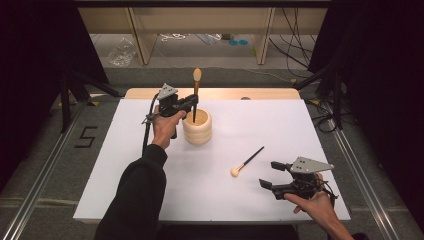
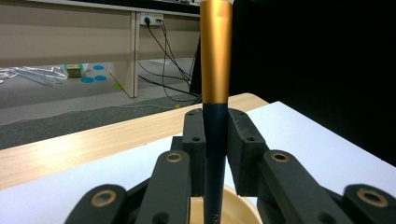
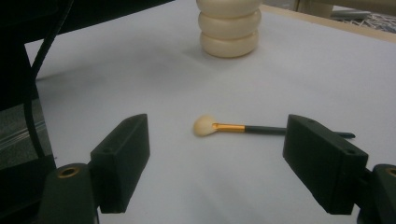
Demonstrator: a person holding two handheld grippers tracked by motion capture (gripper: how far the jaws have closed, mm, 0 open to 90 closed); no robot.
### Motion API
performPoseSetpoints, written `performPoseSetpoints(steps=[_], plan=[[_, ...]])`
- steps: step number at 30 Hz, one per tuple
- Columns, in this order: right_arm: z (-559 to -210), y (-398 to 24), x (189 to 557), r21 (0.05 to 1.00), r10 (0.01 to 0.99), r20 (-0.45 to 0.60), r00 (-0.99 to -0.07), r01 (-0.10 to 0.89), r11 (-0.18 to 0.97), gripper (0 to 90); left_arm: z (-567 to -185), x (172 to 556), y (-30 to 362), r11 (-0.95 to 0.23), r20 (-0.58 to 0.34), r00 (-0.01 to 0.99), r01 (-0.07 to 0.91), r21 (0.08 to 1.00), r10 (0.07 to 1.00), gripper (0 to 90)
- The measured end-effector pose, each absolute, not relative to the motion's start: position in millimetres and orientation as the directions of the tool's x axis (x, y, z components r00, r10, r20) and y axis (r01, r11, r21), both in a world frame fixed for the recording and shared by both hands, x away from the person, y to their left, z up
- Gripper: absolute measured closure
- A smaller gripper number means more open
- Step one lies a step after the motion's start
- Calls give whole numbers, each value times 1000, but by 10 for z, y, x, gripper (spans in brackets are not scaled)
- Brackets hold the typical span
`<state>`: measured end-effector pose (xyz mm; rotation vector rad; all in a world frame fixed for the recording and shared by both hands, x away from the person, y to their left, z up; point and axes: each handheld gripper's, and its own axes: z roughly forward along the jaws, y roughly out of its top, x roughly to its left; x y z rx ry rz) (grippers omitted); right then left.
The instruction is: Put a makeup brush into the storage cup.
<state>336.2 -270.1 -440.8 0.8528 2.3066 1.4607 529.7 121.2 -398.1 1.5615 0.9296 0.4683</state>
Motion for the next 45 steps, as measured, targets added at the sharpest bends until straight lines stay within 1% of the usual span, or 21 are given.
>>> performPoseSetpoints(steps=[2,6,7,13,14,17,21,32,38,41,44,45], plan=[[-4408,-2699,3364,892,612,72,-787,325,313,239,-4001,5296,1217,32,-217,597,305,952,773,783],[-4401,-2708,3362,884,614,75,-786,337,323,240,-4034,5295,1211,30,-207,596,293,956,776,783],[-4418,-2694,3376,898,606,82,-791,323,300,240,-4049,5295,1206,33,-209,594,293,956,777,783],[-4412,-2702,3370,894,610,79,-789,327,307,242,-4150,5299,1204,27,-201,597,288,957,777,783],[-4402,-2710,3359,883,614,75,-786,338,326,241,-4168,5303,1216,26,-199,594,287,958,780,783],[-4400,-2710,3355,882,613,73,-786,338,328,242,-4214,5312,1245,50,-220,584,292,955,781,783],[-4414,-2705,3369,890,609,80,-789,331,312,242,-4250,5306,1241,28,-204,588,295,955,782,783],[-4415,-2702,3361,885,607,87,-790,341,316,242,-4366,5299,1239,20,-220,585,328,944,781,782],[-4421,-2703,3368,886,608,82,-789,338,319,241,-4398,5305,1233,-14,-214,594,355,935,776,780],[-4421,-2705,3366,886,608,81,-790,337,320,241,-4418,5304,1231,-41,-196,590,363,931,783,766],[-4423,-2704,3366,885,607,82,-790,338,320,241,-4379,5281,1222,-38,-193,598,351,936,778,702],[-4423,-2704,3367,885,607,82,-790,338,320,241,-4363,5274,1214,-43,-184,606,340,939,774,694]])
